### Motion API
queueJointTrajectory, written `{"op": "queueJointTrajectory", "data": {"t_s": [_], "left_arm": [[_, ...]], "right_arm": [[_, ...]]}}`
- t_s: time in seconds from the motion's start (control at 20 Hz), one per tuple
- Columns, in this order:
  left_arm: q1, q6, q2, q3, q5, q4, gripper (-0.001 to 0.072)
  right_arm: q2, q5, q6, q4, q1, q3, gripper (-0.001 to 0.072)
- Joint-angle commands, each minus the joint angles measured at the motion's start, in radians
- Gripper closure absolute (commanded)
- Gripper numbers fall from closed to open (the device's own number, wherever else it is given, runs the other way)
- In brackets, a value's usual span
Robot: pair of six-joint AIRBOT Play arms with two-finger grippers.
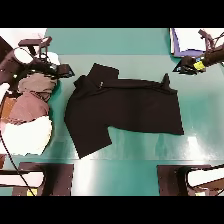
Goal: Fold the shirts.
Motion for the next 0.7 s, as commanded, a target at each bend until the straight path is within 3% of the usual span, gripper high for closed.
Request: {"op": "queueJointTrajectory", "data": {"t_s": [0.0, 0.3, 0.65], "left_arm": [[0.098, 0.002, 0.06, -0.051, -0.188, 0.014, 0.0117], [0.119, 0.002, 0.213, -0.51, -0.116, 0.014, 0.0117], [0.056, 0.007, 0.213, -0.696, -0.015, -0.048, 0.0117]], "right_arm": [[0.109, 0.083, -0.066, 0.047, -0.064, -0.127, 0.0265], [0.42, -0.06, -0.066, 0.047, -0.089, -0.547, 0.0265], [0.55, -0.064, -0.066, 0.047, -0.089, -0.673, 0.0266]]}}
